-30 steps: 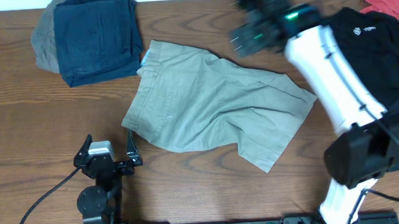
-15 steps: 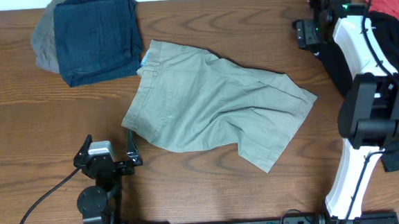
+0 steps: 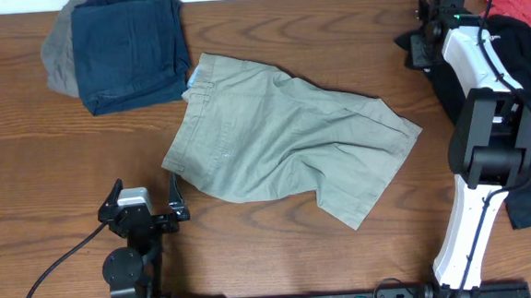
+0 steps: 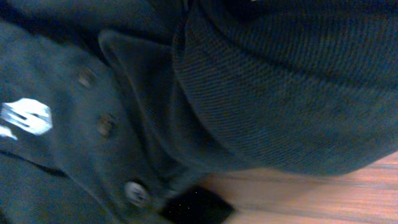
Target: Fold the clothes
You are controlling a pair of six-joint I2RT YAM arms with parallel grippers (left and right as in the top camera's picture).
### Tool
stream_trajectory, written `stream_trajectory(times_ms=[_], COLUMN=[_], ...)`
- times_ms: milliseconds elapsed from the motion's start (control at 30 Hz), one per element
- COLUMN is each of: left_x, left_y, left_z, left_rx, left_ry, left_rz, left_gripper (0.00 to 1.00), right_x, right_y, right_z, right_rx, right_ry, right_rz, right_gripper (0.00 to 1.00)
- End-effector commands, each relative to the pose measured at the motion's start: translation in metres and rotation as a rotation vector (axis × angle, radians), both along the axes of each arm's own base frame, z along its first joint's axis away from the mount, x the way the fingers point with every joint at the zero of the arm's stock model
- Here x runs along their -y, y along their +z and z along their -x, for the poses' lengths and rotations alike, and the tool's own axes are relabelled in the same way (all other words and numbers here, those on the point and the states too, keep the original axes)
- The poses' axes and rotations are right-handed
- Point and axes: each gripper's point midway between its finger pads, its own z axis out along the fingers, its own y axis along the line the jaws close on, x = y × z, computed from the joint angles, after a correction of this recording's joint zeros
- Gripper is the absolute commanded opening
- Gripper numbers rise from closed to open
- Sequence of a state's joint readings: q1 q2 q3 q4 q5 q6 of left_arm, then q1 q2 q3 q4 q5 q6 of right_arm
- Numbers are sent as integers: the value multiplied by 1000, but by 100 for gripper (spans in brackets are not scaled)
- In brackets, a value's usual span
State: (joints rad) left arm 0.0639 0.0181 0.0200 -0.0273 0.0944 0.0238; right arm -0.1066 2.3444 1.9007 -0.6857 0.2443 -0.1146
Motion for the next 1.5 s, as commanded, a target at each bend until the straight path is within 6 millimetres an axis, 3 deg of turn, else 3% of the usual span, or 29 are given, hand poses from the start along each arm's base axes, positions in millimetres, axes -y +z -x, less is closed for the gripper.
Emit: stream_trajectory(times_ms=[0, 167, 367, 600, 767, 867, 1033, 1100, 1167, 1200, 1233, 1300, 1400, 1467], left_x=[1, 1, 1, 1, 1, 1, 1, 1, 1, 1, 1, 1, 1, 1], left_y=[-16, -16, -16, -16, -16, -16, -16, -16, -16, -16, -16, -16, -16, -16], left_z=[1, 1, 1, 1, 1, 1, 1, 1, 1, 1, 1, 1, 1, 1], left_rx=[-50, -50, -50, -50, -50, -50, -50, -50, -50, -50, -50, -50, -50, -50], left_ry=[-6, -6, -6, -6, -6, -6, -6, -6, -6, -6, -6, -6, -6, -6], left_rz=[-1, -1, -1, -1, -1, -1, -1, -1, -1, -1, -1, -1, -1, -1], left_gripper=[98, 98, 98, 98, 98, 98, 98, 98, 98, 98, 98, 98, 98, 98], right_x=[35, 70, 116, 173, 207, 217, 226, 224, 221, 218, 216, 209, 202, 198], right_y=[22, 65, 131, 208, 255, 272, 266, 250, 229, 215, 202, 173, 149, 143], right_z=[12, 33, 57, 93, 119, 128, 134, 127, 120, 115, 112, 110, 113, 116], right_rx=[24, 88, 223, 375, 487, 526, 501, 472, 431, 403, 377, 301, 236, 219], right_ry=[-188, -379, -542, -645, -713, -711, -705, -675, -649, -633, -620, -604, -609, -629], right_rz=[152, 224, 210, 249, 286, 293, 278, 231, 185, 156, 131, 79, 25, 2], right_gripper=[1, 1, 1, 1, 1, 1, 2, 34, 78, 93, 99, 99, 99, 99])
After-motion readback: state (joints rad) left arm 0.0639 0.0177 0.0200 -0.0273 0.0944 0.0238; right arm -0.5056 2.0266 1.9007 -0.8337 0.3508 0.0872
